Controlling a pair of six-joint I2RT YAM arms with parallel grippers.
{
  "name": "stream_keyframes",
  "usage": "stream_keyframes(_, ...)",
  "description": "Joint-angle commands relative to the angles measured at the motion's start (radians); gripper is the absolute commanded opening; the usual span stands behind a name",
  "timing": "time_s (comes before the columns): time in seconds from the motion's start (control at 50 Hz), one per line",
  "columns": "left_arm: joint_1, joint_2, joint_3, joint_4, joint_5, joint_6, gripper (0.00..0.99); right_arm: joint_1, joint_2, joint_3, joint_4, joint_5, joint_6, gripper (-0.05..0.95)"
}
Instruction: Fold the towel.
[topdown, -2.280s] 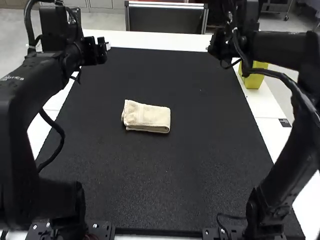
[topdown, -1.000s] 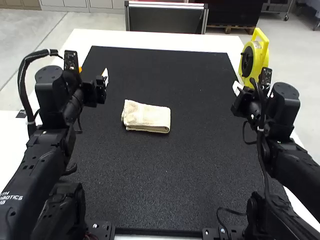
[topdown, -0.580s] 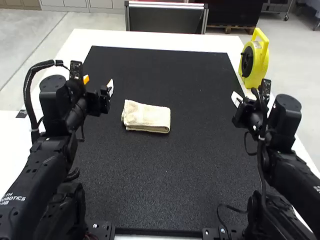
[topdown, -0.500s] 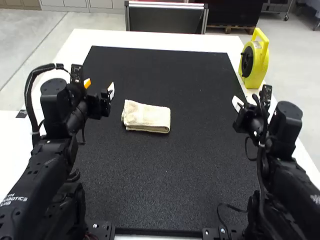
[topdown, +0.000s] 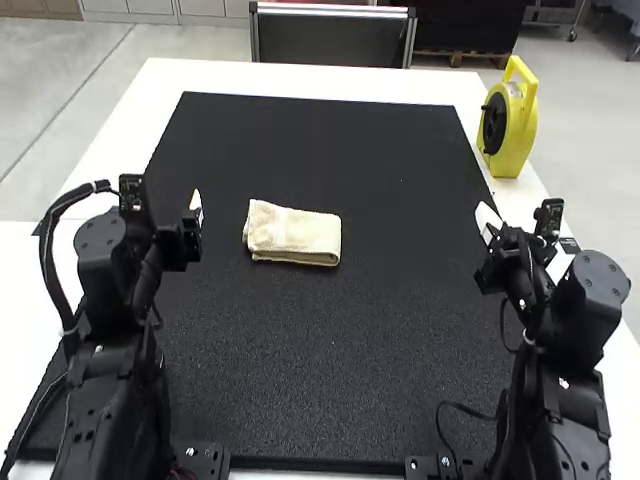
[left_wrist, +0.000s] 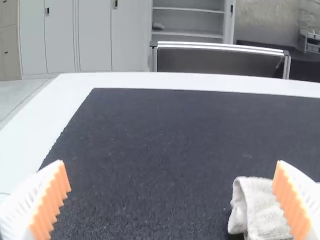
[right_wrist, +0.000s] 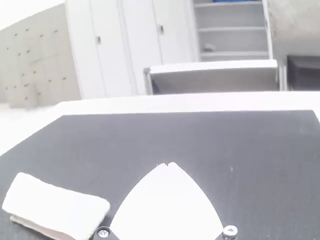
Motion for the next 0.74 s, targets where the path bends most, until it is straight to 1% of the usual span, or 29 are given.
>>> stream_keyframes(0.0,0.007,-0.177,-0.007,-0.080,-0.028,0.085,0.959,-0.039,-0.008,-0.006,-0.007,-0.075,-0.012,-0.02)
stream_keyframes(0.02,0.007,-0.193,-0.004,-0.106,-0.028,0.115,0.959,-0.044,-0.008,-0.006,-0.013,-0.080,-0.009,-0.02)
stream_keyframes(0.04,0.009,-0.177,-0.006,-0.102,-0.028,0.138,0.959,-0.048,-0.008,-0.006,-0.022,-0.080,-0.007,-0.02)
stream_keyframes(0.12,0.015,-0.156,-0.006,-0.122,-0.028,0.137,0.959,-0.062,-0.008,-0.006,-0.068,-0.080,-0.019,-0.02)
stream_keyframes(0.14,0.017,-0.166,-0.006,-0.142,-0.028,0.140,0.959,-0.065,-0.008,-0.006,-0.079,-0.080,-0.021,-0.02)
stream_keyframes(0.24,0.026,-0.174,-0.006,-0.158,-0.028,0.148,0.959,-0.068,-0.008,-0.006,-0.086,-0.078,-0.016,-0.02)
stream_keyframes(0.32,0.023,-0.174,-0.006,-0.177,-0.028,0.148,0.959,-0.068,-0.008,-0.004,-0.120,-0.073,-0.032,-0.01)
stream_keyframes(0.38,0.018,-0.174,-0.004,-0.178,-0.027,0.148,0.959,-0.068,-0.008,-0.004,-0.137,-0.073,-0.053,0.04)
stream_keyframes(0.5,0.017,-0.174,-0.004,-0.178,-0.027,0.148,0.959,-0.068,-0.008,-0.004,-0.140,-0.066,-0.052,0.14)
stream_keyframes(0.56,0.017,-0.174,-0.004,-0.178,-0.027,0.148,0.959,-0.068,-0.010,-0.004,-0.151,-0.046,-0.072,0.25)
stream_keyframes(0.62,0.017,-0.174,-0.006,-0.178,-0.027,0.149,0.959,-0.068,-0.008,-0.004,-0.169,0.029,-0.096,0.43)
stream_keyframes(0.7,0.017,-0.174,-0.004,-0.178,-0.027,0.149,0.959,-0.068,-0.010,-0.004,-0.182,0.124,-0.102,0.66)
stream_keyframes(0.72,0.015,-0.174,-0.006,-0.178,-0.027,0.148,0.959,-0.068,-0.008,-0.004,-0.194,0.143,-0.113,0.74)
